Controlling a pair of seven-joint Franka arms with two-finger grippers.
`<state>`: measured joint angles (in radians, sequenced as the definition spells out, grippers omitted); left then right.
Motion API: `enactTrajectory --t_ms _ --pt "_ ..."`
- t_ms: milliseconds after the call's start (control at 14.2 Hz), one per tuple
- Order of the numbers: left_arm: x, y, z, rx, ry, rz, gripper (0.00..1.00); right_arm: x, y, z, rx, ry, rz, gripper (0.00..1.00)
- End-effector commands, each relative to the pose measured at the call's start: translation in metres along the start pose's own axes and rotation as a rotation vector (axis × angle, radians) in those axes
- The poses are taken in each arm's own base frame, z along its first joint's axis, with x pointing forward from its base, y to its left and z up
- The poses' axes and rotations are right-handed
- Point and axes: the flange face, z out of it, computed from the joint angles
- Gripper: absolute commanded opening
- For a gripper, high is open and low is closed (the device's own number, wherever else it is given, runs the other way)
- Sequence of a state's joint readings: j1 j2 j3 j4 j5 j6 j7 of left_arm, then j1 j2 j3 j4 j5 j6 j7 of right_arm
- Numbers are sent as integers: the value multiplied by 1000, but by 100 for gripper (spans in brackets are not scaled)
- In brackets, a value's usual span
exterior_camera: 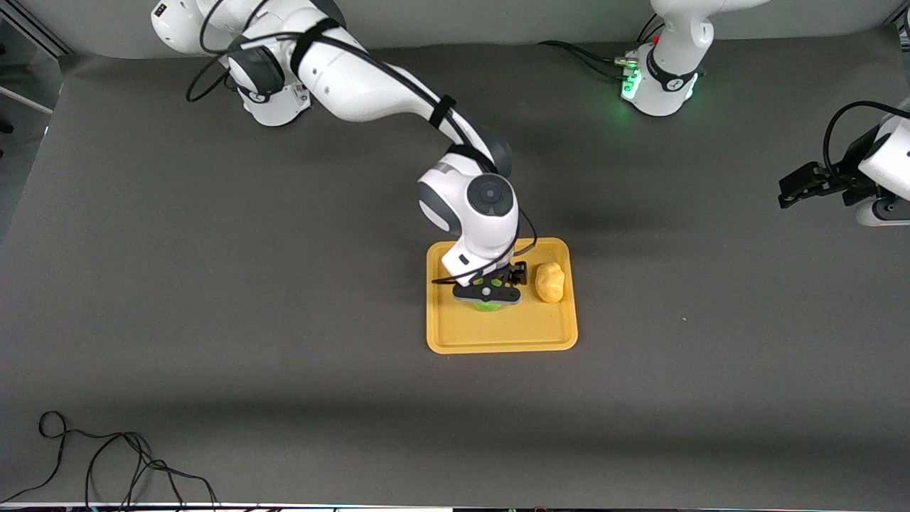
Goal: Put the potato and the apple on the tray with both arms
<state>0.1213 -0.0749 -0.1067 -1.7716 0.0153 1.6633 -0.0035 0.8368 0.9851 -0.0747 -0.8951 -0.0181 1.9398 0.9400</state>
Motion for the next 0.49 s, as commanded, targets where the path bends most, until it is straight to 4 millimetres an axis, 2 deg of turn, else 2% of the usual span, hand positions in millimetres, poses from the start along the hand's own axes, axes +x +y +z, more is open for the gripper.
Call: enactTrajectory --t_ms 0,70,211,423 --pt "-3 1 -4 -10 15 14 100 19 37 -112 6 -23 51 100" --pt "-3 1 -3 -10 15 14 100 31 57 -146 4 -29 70 100" --pt "-3 1 -2 -10 14 14 100 52 105 -201 -11 -43 -4 100" --pt "-3 0 -3 -10 15 12 100 77 195 -244 -70 -124 -89 100"
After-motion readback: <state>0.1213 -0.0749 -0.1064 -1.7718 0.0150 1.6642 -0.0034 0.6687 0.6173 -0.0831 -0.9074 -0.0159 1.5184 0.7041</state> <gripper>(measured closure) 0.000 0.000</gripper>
